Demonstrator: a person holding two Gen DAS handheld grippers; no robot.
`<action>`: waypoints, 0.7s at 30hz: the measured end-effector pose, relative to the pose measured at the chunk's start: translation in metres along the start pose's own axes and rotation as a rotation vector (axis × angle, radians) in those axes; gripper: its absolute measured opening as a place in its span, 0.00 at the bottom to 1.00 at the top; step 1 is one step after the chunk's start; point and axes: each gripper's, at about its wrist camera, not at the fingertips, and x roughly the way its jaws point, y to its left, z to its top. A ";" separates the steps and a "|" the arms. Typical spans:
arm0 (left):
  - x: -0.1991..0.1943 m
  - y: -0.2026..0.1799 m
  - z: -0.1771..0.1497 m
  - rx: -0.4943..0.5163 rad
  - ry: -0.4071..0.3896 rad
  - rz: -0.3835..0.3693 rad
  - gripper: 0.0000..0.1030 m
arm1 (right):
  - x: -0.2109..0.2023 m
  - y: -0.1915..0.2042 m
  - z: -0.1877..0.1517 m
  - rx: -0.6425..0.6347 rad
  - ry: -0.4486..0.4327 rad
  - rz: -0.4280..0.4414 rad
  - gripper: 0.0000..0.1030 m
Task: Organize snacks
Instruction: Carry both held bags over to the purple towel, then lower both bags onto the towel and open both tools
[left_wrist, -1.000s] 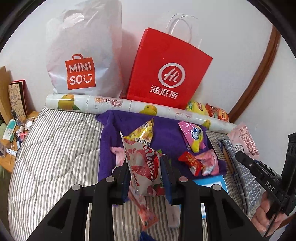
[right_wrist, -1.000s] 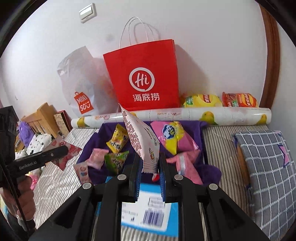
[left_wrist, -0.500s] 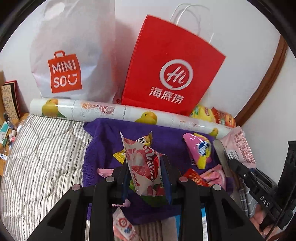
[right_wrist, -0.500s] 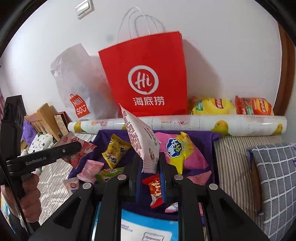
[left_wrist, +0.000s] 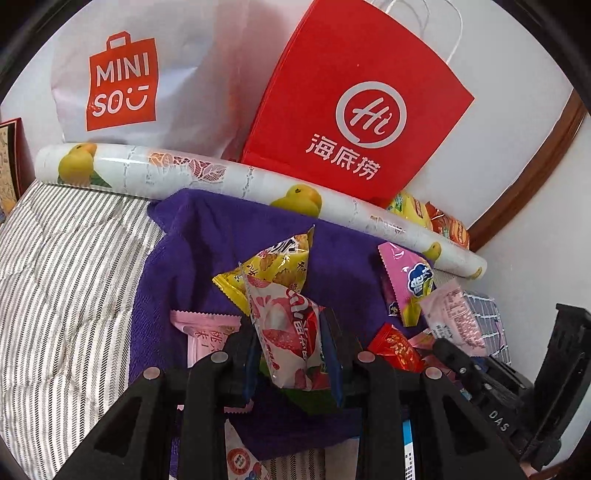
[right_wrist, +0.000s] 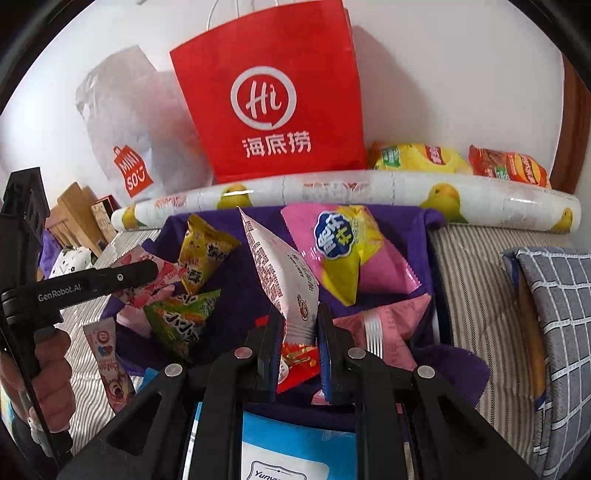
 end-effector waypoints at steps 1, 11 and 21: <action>0.000 0.002 0.001 -0.007 -0.002 -0.005 0.28 | 0.002 0.000 0.000 -0.001 0.002 -0.003 0.17; 0.004 0.001 -0.004 -0.011 -0.003 0.008 0.29 | 0.007 -0.002 -0.001 0.011 0.023 -0.013 0.18; 0.007 -0.006 -0.005 0.012 0.017 -0.002 0.32 | 0.004 -0.002 0.000 0.010 0.013 -0.013 0.30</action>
